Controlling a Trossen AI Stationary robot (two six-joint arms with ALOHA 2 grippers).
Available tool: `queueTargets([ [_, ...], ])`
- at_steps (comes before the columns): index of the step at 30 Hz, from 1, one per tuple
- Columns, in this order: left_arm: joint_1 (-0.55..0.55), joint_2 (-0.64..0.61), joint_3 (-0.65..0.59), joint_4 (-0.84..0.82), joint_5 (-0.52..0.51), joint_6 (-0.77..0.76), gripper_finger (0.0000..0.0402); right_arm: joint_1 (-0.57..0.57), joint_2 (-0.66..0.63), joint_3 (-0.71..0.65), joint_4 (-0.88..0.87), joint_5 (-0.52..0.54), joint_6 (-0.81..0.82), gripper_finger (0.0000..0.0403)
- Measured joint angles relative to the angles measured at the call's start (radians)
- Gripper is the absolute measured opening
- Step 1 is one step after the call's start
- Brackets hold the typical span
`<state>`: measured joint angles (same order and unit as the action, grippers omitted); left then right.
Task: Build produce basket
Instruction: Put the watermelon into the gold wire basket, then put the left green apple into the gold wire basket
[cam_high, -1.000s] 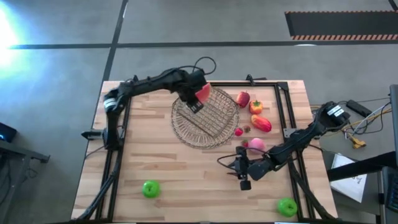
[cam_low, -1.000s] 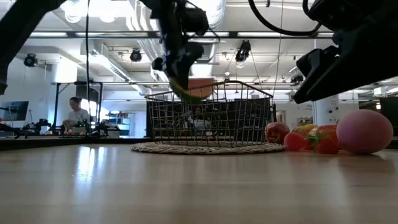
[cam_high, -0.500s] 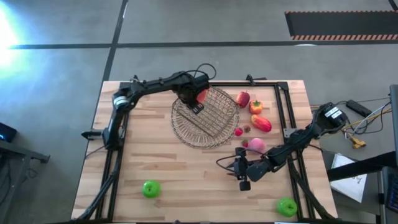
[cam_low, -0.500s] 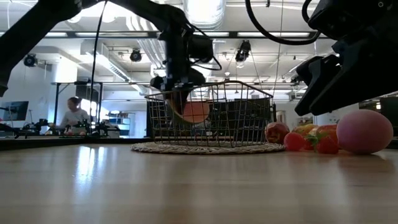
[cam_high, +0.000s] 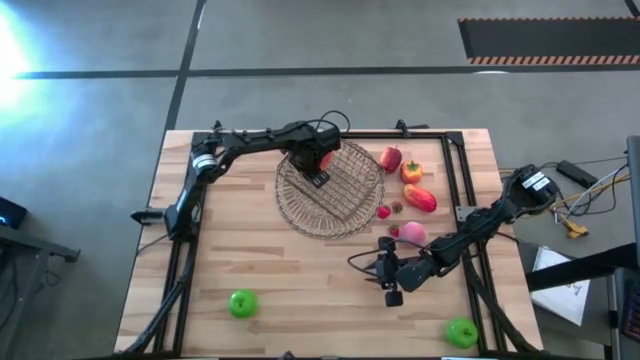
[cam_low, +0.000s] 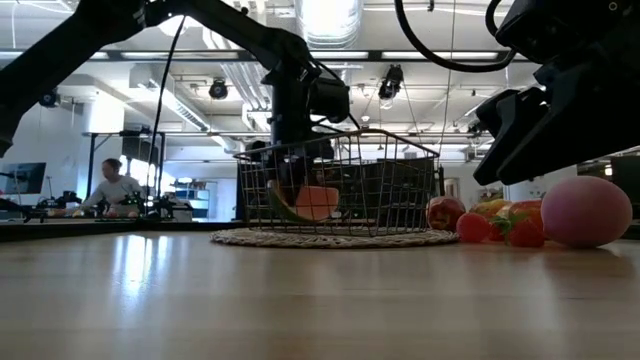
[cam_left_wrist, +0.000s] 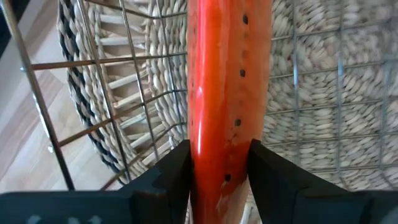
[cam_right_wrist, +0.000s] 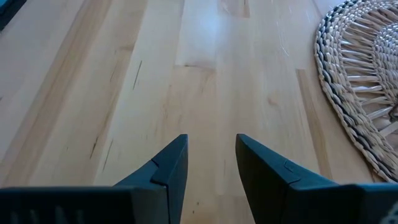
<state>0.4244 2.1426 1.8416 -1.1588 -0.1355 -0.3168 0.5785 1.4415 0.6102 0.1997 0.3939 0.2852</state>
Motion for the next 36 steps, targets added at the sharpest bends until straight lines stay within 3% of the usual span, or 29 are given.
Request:
queueTargets([
  [5, 0.002, 0.000, 0.000, -0.001, 0.000, -0.010, 0.0130, 0.000, 0.000, 0.000, 0.000, 0.000, 0.000, 0.0127],
  [14, 0.002, -0.001, -0.002, 0.000, 0.002, -0.015, 0.0191, 0.000, 0.000, 0.000, 0.000, 0.000, 0.001, 0.0127],
  [20, 0.002, -0.015, -0.002, -0.004, 0.003, -0.019, 0.0198, 0.000, 0.000, 0.000, 0.000, 0.000, 0.002, 0.0127],
  [31, -0.038, -0.191, 0.029, -0.081, 0.024, -0.018, 0.0199, 0.000, 0.000, -0.008, 0.000, 0.002, 0.000, 0.0127],
  [36, -0.125, -0.321, -0.019, -0.110, -0.001, -0.018, 0.0199, 0.000, 0.000, -0.028, 0.000, 0.039, 0.008, 0.0127],
])
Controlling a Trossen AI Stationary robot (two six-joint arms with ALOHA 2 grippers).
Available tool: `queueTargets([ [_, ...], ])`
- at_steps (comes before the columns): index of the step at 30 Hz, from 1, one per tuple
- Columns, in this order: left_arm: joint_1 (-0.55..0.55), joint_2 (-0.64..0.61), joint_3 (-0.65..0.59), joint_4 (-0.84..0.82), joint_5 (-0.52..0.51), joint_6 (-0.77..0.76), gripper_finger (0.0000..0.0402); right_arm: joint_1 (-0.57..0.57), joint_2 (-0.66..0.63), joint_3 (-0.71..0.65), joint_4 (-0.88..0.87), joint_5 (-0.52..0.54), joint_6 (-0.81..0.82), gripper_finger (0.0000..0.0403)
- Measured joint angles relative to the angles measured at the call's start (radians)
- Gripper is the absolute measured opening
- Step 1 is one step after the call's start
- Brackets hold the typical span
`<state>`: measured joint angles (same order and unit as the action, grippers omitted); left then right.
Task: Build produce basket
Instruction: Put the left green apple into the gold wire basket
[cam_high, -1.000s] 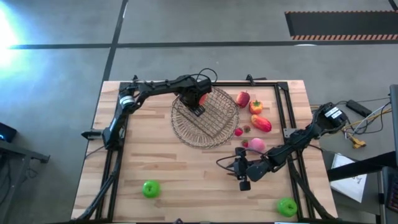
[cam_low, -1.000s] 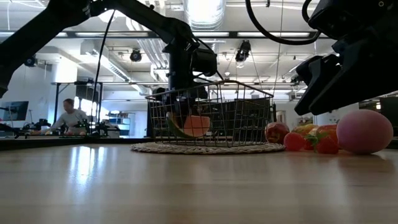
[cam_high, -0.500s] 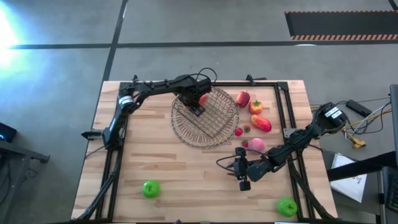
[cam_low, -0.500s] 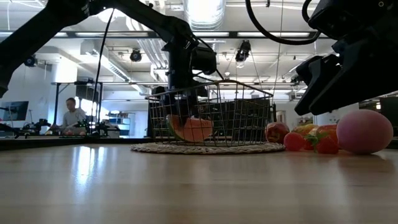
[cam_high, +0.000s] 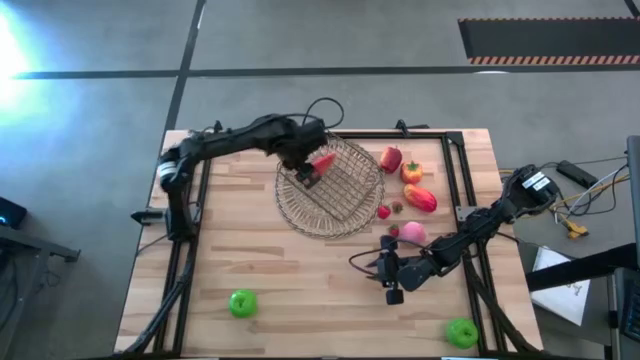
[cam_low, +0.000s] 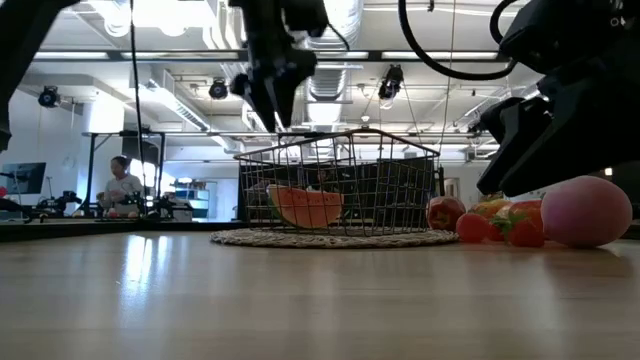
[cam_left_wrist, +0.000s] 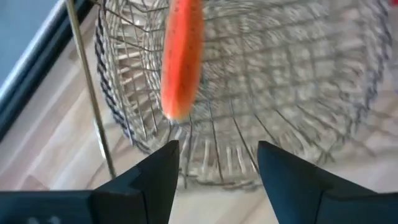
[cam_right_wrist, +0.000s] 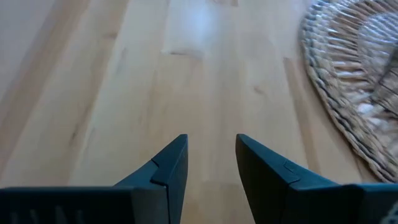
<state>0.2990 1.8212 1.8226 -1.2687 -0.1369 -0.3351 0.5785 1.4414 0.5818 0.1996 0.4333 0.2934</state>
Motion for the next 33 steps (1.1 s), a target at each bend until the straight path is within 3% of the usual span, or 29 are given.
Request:
queueTargets([
  [5, -0.168, -0.149, -0.109, 0.003, -0.104, -0.050, 0.0199, 0.000, 0.000, -0.037, 0.065, 0.044, 0.024, 0.0127],
  [10, -0.391, -0.283, -0.270, 0.007, -0.231, -0.259, 0.0199, 0.000, 0.000, -0.066, 0.162, 0.043, 0.013, 0.0127],
  [13, -0.544, -0.342, -0.369, 0.010, -0.241, -0.404, 0.0199, -0.002, 0.000, -0.077, 0.206, 0.042, 0.000, 0.0127],
  [16, -0.705, -0.381, -0.450, 0.010, -0.211, -0.554, 0.0199, -0.003, 0.000, -0.076, 0.212, 0.043, -0.018, 0.0127],
  [23, -1.041, -0.383, -0.513, 0.000, 0.071, -0.961, 0.0199, -0.005, 0.000, -0.063, 0.294, 0.068, -0.123, 0.0127],
  [28, -1.247, -0.317, -0.531, 0.044, 0.043, -1.270, 0.0199, -0.019, 0.000, -0.041, 0.324, 0.066, -0.190, 0.0127],
  [33, -1.347, -0.244, -0.610, 0.203, 0.038, -1.453, 0.0199, -0.044, 0.000, -0.032, 0.333, 0.067, -0.190, 0.0127],
])
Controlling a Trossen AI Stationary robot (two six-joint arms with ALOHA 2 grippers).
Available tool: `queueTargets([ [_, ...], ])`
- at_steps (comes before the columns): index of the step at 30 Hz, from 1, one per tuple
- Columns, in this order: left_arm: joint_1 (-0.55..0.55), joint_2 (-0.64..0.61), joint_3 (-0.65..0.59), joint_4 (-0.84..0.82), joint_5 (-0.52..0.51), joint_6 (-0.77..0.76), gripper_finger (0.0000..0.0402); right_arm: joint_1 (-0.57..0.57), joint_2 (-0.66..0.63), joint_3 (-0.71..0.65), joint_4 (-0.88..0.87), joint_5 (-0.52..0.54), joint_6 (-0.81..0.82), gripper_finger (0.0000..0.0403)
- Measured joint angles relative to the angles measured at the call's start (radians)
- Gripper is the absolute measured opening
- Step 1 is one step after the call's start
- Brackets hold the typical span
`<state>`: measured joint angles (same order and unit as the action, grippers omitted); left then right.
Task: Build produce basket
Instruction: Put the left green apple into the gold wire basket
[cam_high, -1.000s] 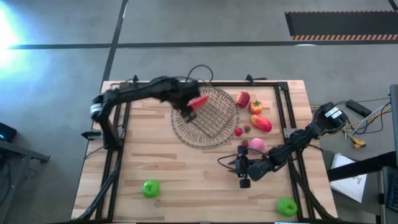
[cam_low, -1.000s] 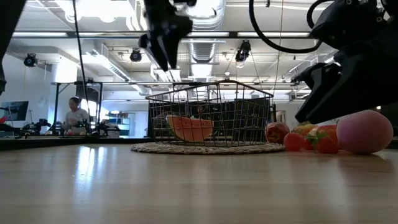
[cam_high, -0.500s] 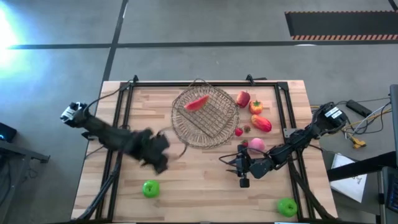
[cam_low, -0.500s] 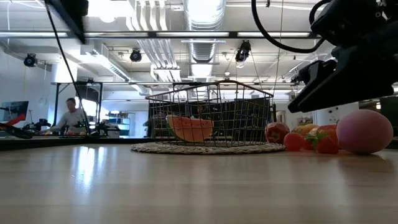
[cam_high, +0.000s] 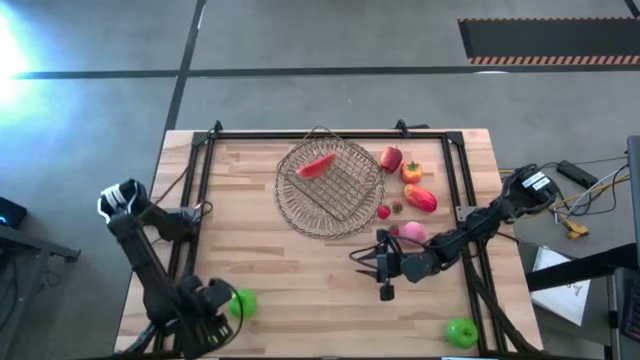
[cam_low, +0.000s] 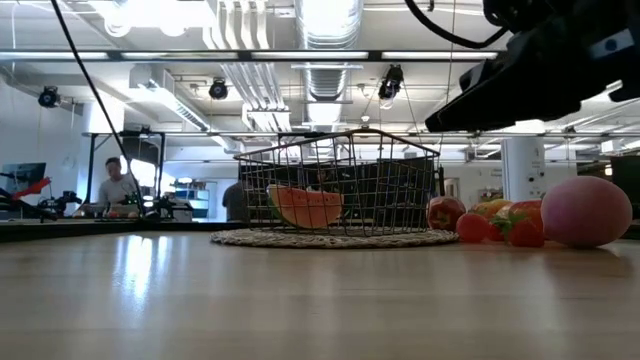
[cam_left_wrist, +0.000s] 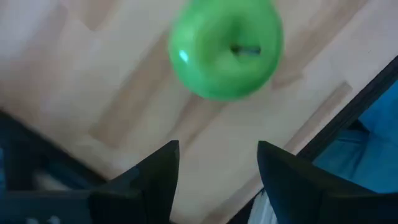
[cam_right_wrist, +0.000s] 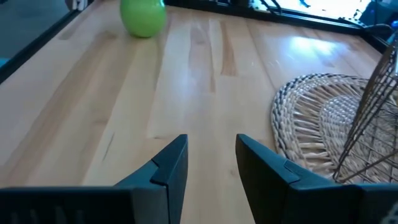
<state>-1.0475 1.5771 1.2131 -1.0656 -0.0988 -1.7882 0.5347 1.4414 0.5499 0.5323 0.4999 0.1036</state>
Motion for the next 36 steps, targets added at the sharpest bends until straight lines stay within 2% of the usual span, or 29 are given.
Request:
queueTargets([
  [6, 0.000, 0.079, -0.123, 0.116, -0.047, -0.003, 0.0199, -0.025, 0.000, 0.000, 0.000, -0.001, 0.003, 0.0127],
  [11, 0.010, 0.107, -0.166, 0.149, -0.122, 0.044, 0.0199, -0.055, 0.000, 0.000, 0.001, -0.002, 0.043, 0.0128],
  [16, 0.009, 0.109, -0.184, 0.157, -0.295, 0.096, 0.0199, -0.079, 0.000, 0.000, 0.009, -0.028, 0.043, 0.0128],
  [22, 0.014, 0.120, -0.223, 0.262, -0.495, 0.270, 0.0199, -0.091, 0.000, 0.000, 0.065, -0.111, 0.023, 0.0128],
  [25, 0.021, 0.126, -0.254, 0.325, -0.567, 0.288, 0.0199, -0.094, 0.000, 0.000, 0.100, -0.139, -0.008, 0.0131],
  [31, 0.038, 0.151, -0.329, 0.547, -0.627, 0.349, 0.0199, -0.146, 0.007, 0.000, 0.121, -0.231, -0.003, 0.0179],
  [36, 0.046, 0.194, -0.356, 0.702, -0.705, 0.447, 0.0199, -0.192, 0.116, 0.051, 0.221, -0.402, -0.007, 0.0232],
])
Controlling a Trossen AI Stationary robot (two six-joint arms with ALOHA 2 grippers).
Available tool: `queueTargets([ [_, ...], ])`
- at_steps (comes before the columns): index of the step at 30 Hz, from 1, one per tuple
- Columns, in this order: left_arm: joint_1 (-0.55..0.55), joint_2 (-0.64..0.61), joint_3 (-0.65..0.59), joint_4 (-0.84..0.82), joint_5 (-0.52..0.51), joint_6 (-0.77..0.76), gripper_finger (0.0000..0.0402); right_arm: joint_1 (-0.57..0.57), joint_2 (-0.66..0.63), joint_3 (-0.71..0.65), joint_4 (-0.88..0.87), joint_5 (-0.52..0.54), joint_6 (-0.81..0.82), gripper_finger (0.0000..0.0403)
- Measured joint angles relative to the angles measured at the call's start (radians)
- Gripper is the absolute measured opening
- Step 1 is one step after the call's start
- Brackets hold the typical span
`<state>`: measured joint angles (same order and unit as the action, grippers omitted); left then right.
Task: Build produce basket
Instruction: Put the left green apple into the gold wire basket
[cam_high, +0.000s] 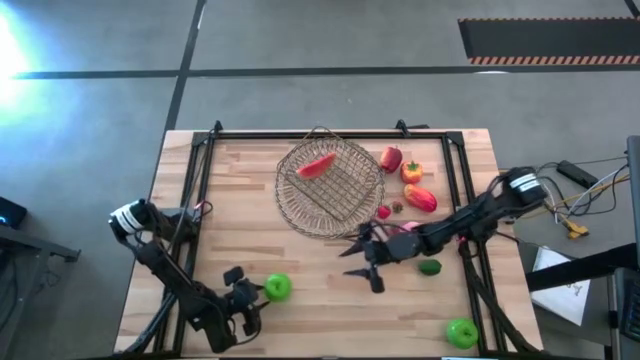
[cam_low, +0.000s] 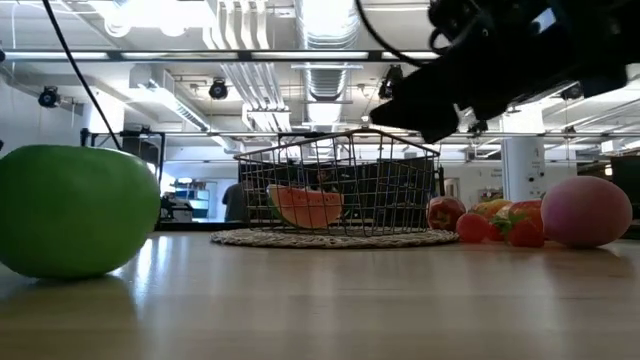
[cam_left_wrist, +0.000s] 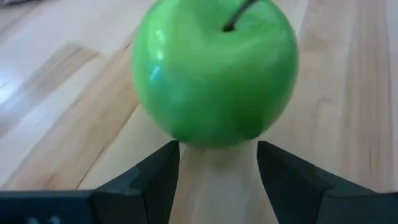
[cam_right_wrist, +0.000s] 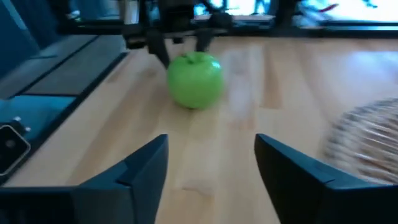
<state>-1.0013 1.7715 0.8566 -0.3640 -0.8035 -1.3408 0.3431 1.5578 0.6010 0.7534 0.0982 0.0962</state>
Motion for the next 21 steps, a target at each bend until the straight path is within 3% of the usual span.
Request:
queueTargets([
  [6, 0.017, 0.046, 0.000, 0.013, -0.072, 0.014, 0.0199, -0.018, 0.239, 0.211, -0.044, -0.054, -0.065, 0.0286],
  [12, 0.034, 0.053, 0.000, 0.015, -0.087, 0.021, 0.0199, -0.058, 0.391, 0.429, -0.174, -0.121, -0.099, 0.0331],
  [17, 0.037, 0.046, 0.000, 0.016, -0.155, 0.043, 0.0199, -0.090, 0.498, 0.577, -0.185, -0.156, -0.129, 0.0346],
  [21, 0.043, 0.045, -0.001, 0.008, -0.153, 0.060, 0.0199, -0.107, 0.565, 0.679, -0.258, -0.151, -0.163, 0.0348],
])
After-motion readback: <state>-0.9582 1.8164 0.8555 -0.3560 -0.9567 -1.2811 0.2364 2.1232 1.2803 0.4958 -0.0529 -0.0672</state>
